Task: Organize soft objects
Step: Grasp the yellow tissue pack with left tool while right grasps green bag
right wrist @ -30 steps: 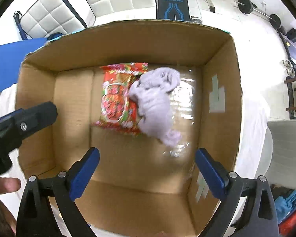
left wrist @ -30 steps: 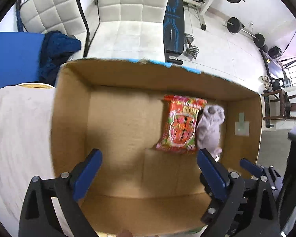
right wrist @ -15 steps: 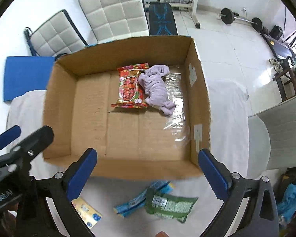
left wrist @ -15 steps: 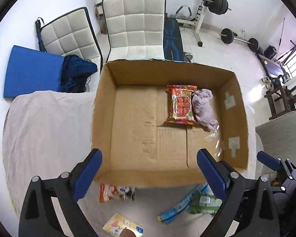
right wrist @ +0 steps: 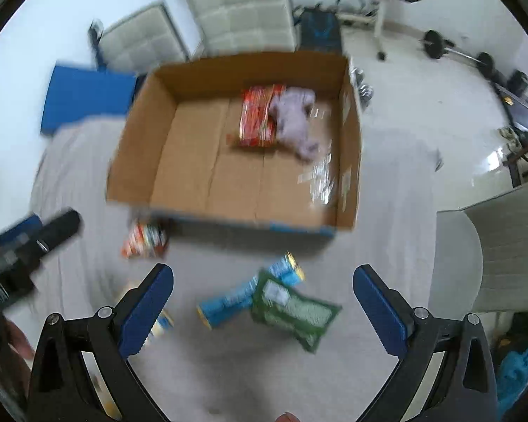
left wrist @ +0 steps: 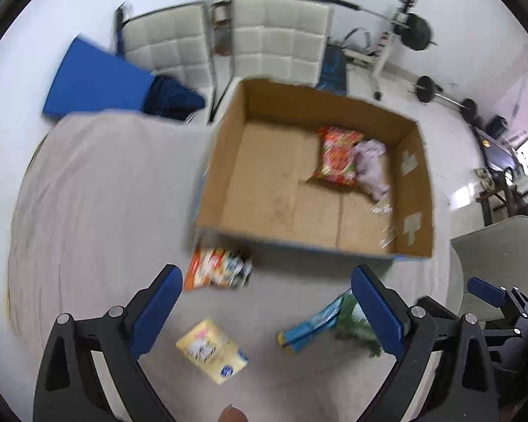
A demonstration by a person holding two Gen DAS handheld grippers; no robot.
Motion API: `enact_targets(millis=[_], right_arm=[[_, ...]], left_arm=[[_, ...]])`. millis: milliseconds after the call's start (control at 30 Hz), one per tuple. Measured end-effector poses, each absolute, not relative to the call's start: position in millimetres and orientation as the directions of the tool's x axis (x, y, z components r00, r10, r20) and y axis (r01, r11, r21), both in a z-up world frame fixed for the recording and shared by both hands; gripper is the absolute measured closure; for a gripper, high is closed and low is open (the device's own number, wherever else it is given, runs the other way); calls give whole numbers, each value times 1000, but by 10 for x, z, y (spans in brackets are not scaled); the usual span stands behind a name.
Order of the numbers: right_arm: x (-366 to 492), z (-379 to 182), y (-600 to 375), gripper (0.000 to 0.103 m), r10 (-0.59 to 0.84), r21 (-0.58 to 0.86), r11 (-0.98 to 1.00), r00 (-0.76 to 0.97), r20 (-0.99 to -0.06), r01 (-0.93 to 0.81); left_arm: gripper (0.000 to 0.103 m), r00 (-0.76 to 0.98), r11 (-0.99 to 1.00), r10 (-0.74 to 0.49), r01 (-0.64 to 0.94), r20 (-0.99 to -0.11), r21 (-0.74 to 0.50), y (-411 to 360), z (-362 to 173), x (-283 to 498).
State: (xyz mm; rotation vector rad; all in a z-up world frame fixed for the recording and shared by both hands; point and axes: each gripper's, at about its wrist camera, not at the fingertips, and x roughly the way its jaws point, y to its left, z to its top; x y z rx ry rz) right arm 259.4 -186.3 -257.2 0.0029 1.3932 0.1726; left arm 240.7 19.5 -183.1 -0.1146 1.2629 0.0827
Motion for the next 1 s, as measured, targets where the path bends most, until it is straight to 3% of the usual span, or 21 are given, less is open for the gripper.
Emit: enact_targets(millis=[267, 467, 533, 600, 633, 767, 867, 1000], right_arm=[[2341, -3632, -1794, 0, -37, -18, 948, -52, -998, -316], [2270, -4192, -1719, 1, -103, -44, 927, -139, -985, -373], [2254, -4294, -1710, 10, -115, -49, 927, -156, -981, -372], [2235, -4363, -1713, 38, -129, -62, 932, -168, -977, -356], [2233, -4383, -1713, 38, -133, -66, 937, -177, -975, -344], [2233, -4374, -1846, 42, -74, -31, 982, -230, -970, -186], [2221, -4364, -1976, 42, 65, 77, 997, -294, -954, -28], [2193, -4325, -2015, 37, 217, 219, 975, -330, -919, 30]], left_arm=[[5, 106, 971, 46, -240, -993, 19, 481, -2592, 1901], [5, -55, 927, -22, -375, -998, 0, 750, -3165, 1513], [5, -91, 906, -50, -424, -995, -7, 853, -3305, 1412], [5, -125, 887, -77, -463, -989, -10, 939, -3442, 1335], [5, -141, 880, -86, -474, -986, -9, 960, -3500, 1325], [5, -210, 854, -130, -520, -969, -2, 1085, -3790, 1337], [5, -210, 832, -181, -554, -961, -36, 1139, -3935, 1402], [5, -202, 845, -185, -532, -962, -51, 1113, -4054, 1566]])
